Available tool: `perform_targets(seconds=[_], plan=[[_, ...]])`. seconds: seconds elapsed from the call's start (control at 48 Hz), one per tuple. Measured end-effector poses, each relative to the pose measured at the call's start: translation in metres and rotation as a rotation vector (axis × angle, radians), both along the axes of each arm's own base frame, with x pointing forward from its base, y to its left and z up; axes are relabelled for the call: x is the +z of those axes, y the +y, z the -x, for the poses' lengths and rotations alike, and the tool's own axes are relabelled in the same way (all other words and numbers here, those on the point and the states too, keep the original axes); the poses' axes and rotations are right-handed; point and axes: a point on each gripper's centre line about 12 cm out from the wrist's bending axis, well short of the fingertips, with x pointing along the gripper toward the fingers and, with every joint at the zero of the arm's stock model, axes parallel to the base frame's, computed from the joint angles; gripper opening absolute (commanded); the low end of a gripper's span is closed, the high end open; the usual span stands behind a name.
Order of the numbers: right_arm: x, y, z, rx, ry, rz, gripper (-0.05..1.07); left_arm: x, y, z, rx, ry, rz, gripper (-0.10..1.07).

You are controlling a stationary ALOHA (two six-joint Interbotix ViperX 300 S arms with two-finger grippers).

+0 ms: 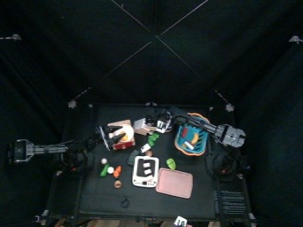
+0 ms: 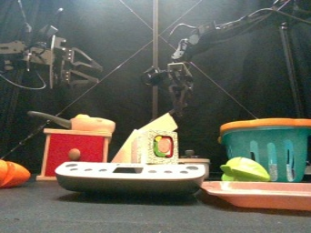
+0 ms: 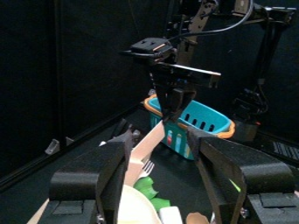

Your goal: Place cleaver back in holder

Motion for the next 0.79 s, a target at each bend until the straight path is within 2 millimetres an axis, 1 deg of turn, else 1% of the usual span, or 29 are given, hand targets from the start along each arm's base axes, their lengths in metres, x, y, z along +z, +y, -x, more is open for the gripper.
perform_targets(seconds=[0.208,0.438,0.667,0.792], plan=[[0.0049,-0.0017,-0.0030,-0.004,-0.015,0.007,0.60,0.0000,0.0000,0.0000,0.000,0.001,-0.001,0.88],[0.0054,-0.0018,-0.0032,-0.009,-0.016,0.007,0.60,-0.0006,-0.0001,0.0002,0.000,0.001,0.000,0.88],[-0.0021,-0.0005,-0.0025,0.000,0.024,-0.015,0.60,-0.0028,0.0007,-0.0007,0.003,0.009,0.008,0.88],[-0.0013,-0.0004,-0.0037,-0.001,0.026,-0.017,0.60,-0.0093,0.0054,-0.0036,0.024,0.034,0.040,0.88]])
